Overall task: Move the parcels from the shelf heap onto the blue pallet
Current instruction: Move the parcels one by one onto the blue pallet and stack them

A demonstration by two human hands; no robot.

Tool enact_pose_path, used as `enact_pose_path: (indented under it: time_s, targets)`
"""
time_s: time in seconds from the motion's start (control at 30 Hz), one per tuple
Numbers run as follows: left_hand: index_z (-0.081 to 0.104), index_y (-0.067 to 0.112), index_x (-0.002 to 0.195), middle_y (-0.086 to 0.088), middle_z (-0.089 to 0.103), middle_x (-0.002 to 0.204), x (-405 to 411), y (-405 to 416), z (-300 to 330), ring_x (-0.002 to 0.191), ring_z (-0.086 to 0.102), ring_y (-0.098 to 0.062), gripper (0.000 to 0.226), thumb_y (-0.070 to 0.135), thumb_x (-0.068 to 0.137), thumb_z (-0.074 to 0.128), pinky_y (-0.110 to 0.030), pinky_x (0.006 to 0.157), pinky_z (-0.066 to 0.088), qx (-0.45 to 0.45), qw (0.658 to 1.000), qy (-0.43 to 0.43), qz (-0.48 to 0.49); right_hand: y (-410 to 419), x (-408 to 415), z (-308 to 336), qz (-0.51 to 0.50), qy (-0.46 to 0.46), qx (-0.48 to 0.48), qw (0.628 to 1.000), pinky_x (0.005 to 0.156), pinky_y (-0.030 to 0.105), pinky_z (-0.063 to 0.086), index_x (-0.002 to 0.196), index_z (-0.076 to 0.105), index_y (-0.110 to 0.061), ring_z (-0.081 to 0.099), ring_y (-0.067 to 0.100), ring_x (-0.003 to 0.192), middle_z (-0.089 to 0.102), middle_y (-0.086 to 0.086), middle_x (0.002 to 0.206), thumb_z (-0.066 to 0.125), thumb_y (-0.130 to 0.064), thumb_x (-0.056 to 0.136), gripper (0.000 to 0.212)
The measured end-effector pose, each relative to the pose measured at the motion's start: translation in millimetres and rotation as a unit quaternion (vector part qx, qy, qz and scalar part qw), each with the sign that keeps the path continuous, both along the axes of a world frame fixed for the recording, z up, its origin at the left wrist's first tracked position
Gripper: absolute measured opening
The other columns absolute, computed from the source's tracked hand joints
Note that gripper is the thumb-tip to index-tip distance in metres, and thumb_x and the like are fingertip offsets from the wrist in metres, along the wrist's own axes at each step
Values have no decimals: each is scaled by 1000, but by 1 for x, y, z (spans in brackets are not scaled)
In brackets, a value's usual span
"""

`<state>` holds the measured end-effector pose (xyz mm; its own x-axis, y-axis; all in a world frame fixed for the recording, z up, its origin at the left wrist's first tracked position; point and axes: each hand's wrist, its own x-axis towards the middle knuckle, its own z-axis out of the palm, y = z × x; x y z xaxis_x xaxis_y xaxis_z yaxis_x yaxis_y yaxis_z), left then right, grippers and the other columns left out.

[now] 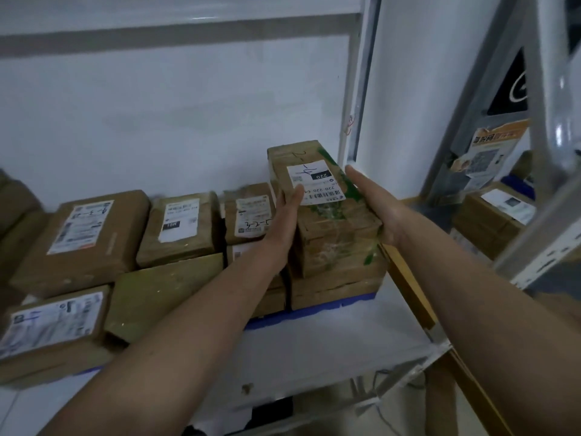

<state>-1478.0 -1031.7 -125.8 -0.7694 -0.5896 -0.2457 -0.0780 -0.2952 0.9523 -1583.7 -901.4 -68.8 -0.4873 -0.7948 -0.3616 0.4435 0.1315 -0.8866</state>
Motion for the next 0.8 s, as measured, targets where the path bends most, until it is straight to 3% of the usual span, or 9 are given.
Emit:
enact_pose_path:
  time_s: [0.1,0.23,0.43,0.53,0.6,0.67,0.8]
  targets:
    - [49,33,138,-1,61,131,2,8,10,119,59,-25,84,74,65,63,-50,105,41,25,999,20,15,-2,-4,1,22,-18,-10,1000,101,47,46,121,64,-15,64,32,110,67,14,120,56,-54,88,52]
    - [49,29,138,-4,63,128,-1,9,8,115,61,-26,55,55,90,52,-49,104,43,23,999,21,39,-1,-7,1,38,-9,-8,999,90,42,51,101,71,-16,70,27,91,73,11,102,59,-51,84,40]
    - [51,25,135,-7,64,126,-4,9,9,114,61,-28,41,38,96,50,-49,103,44,8,998,9,57,-1,-12,0,23,16,55,998,95,42,52,100,69,-14,69,27,95,74,10,103,62,-36,90,25]
    - [46,23,138,-3,60,130,2,11,21,117,58,-24,43,39,98,47,-43,103,44,-59,997,-29,38,-4,-10,12,29,121,136,983,93,40,53,118,61,-12,69,23,91,73,7,103,57,-38,93,35]
    - [41,23,143,6,53,134,11,10,37,120,51,-16,49,44,99,43,-26,98,42,-151,985,-74,27,-13,-5,26,52,313,178,932,93,38,51,135,46,-10,63,22,103,64,4,117,53,-40,95,51]
    - [36,20,147,8,45,139,25,5,54,126,43,-12,56,46,98,44,-24,99,34,-257,956,-138,40,-28,8,43,71,492,156,854,98,40,46,140,38,-14,54,24,116,54,5,126,50,-40,97,53]
    - [44,18,140,-3,47,143,70,-11,69,131,43,-21,52,42,95,52,-30,103,33,-442,852,-274,64,-70,49,52,169,635,106,746,109,43,35,146,33,-17,38,29,136,38,6,149,51,-42,95,60]
